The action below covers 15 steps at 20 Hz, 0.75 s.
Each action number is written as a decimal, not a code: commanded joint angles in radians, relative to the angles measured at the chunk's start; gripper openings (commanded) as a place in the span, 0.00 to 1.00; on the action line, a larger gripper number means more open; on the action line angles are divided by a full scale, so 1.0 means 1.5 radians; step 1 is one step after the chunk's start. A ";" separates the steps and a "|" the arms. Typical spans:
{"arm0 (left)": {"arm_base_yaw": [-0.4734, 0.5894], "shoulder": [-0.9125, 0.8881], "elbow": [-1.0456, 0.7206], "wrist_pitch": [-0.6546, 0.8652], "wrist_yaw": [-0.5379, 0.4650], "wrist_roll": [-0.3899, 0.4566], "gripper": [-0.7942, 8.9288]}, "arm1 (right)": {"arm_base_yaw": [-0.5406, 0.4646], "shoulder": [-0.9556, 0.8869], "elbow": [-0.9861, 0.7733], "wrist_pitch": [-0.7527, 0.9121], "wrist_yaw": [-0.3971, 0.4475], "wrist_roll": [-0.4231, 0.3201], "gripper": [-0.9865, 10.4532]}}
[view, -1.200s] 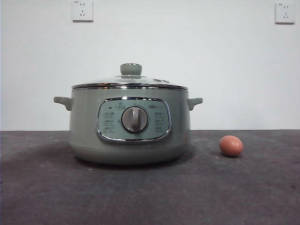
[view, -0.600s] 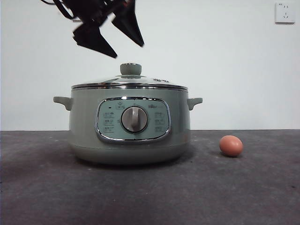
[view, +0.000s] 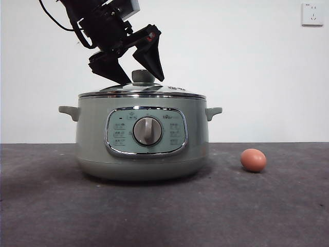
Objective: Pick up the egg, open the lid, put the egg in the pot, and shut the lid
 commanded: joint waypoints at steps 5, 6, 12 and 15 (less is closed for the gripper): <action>-0.002 0.006 0.005 -0.021 0.001 -0.009 0.32 | 0.000 0.001 0.002 0.006 -0.001 -0.002 0.58; -0.002 0.006 0.005 -0.025 0.001 -0.009 0.28 | 0.000 0.001 0.002 0.007 0.000 -0.002 0.58; -0.002 0.005 0.005 -0.032 0.001 -0.009 0.07 | 0.000 0.010 0.002 0.006 -0.001 -0.002 0.58; -0.002 0.003 0.020 -0.040 0.004 -0.009 0.07 | 0.000 0.017 0.002 0.010 0.000 -0.002 0.58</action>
